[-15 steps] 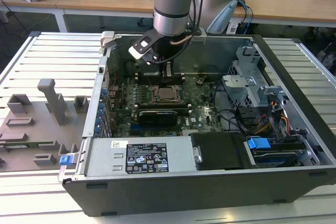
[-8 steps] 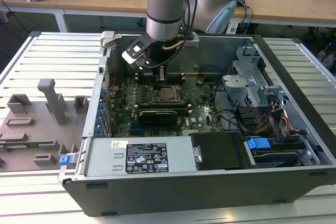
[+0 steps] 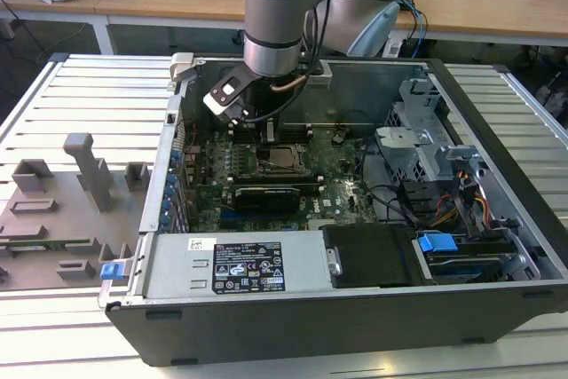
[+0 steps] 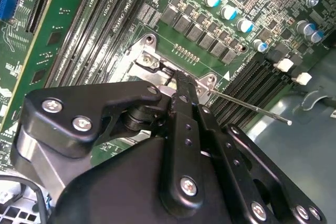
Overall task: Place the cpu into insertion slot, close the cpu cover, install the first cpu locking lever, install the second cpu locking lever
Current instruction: 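Close the cpu cover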
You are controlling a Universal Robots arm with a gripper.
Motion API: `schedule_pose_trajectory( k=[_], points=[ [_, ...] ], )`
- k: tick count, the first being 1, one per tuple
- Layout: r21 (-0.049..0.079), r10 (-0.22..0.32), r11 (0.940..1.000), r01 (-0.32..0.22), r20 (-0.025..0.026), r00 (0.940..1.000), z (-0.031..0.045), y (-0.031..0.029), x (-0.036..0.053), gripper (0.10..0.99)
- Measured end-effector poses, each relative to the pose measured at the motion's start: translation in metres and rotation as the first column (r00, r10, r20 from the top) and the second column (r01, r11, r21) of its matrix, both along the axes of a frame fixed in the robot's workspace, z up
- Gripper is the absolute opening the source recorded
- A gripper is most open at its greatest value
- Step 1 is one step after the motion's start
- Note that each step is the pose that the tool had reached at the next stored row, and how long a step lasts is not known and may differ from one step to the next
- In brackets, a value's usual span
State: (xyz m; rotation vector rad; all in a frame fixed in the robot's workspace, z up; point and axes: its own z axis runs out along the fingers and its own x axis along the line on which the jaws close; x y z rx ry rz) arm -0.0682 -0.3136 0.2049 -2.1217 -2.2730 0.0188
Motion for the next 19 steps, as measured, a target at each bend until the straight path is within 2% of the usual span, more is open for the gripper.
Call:
schedule_pose_trajectory(
  k=[6,10,16,17,18,19],
  points=[
    [0.001,0.000,1.0000,0.000,0.0004,1.0000,0.0006,0.0002,0.0009,0.106],
    [0.001,0.000,1.0000,0.000,-0.0017,1.0000,0.0045,0.0001,0.0075,0.106],
    [0.001,0.000,1.0000,0.000,-0.0167,0.9999,0.0050,0.0001,0.0319,0.106],
    [0.001,0.000,1.0000,0.000,-0.0197,0.9998,0.0070,0.0000,0.0362,0.106],
    [0.001,0.000,1.0000,0.000,-0.0197,0.9998,0.0175,0.0000,0.0363,0.106],
    [0.001,0.000,1.0000,0.000,-0.0196,0.9998,0.0216,0.0001,0.0363,0.106]
  ],
)
